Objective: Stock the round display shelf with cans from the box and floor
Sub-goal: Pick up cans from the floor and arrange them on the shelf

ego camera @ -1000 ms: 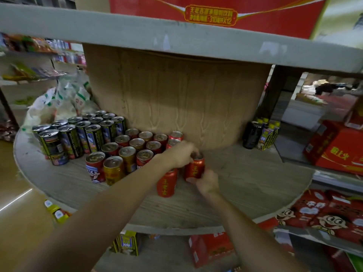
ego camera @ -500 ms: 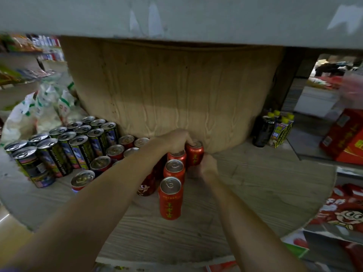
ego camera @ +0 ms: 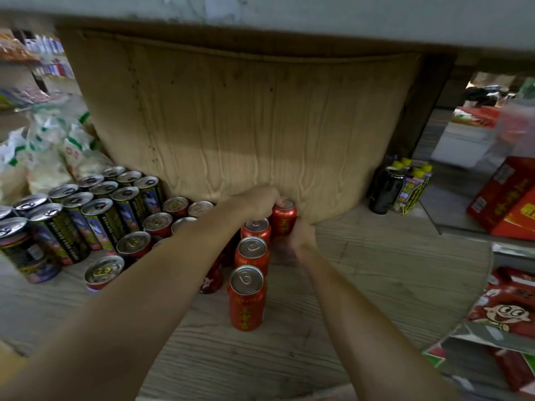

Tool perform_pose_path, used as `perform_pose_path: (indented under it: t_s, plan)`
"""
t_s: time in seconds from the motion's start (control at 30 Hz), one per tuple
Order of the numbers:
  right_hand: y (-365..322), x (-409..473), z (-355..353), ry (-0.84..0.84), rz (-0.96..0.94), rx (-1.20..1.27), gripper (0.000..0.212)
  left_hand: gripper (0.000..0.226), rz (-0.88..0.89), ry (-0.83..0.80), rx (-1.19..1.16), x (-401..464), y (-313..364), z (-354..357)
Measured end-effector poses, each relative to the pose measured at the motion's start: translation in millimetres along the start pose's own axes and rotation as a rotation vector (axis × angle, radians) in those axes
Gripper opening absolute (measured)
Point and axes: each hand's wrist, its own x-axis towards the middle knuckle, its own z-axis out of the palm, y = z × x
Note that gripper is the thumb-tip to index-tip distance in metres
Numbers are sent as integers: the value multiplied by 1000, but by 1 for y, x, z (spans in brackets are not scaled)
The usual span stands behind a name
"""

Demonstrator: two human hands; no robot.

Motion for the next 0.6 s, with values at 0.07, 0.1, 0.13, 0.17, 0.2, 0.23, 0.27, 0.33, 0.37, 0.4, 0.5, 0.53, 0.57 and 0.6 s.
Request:
perform_pose_path:
  t_s: [0.07, 0.1, 0.13, 0.17, 0.2, 0.23, 0.27, 0.33, 0.37, 0.4, 0.5, 0.53, 0.57, 0.6]
  plan:
    - [-2, -2, 1, 8, 13, 53, 43, 51, -19, 6, -7, -4, 0, 5]
    - [-3, -5, -1, 11, 10, 77, 41, 53, -26, 5, -7, -5, 0, 7]
    - [-3, -9, -3, 5, 10, 89, 37, 53, -35, -4, -12, -7, 0, 8]
    - [-2, -13, -5, -5, 10, 89, 34, 52, -38, -13, -22, -10, 2, 9]
    - [0, -19, -7, -18, 1, 94, 32, 52, -40, -15, -29, -13, 4, 8]
    - [4, -26, -11, -28, -31, 92, 30, 55, -51, -24, -29, -15, 6, 6]
    - [9, -34, -14, -26, -69, 88, 26, 60, -55, -41, -12, -19, 9, 4]
    - [17, -49, -22, 27, -129, 78, 17, 63, -38, -22, 23, -26, 15, 2]
    - [22, -56, -28, 59, -150, 66, 15, 60, -17, 20, 27, -30, 20, 1]
    - [28, -62, -34, 84, -152, 58, 15, 55, 8, 74, 26, -31, 26, 4]
    - [52, -85, -61, 107, -128, 71, 13, 45, 87, 214, 36, -37, 64, 13]
    - [61, -93, -72, 133, -126, 70, 11, 41, 130, 235, 43, -40, 81, 15]
    - [73, -101, -84, 167, -123, 78, 8, 36, 176, 237, 52, -43, 99, 19]
    - [85, -109, -96, 199, -111, 92, 7, 31, 224, 224, 54, -46, 116, 23]
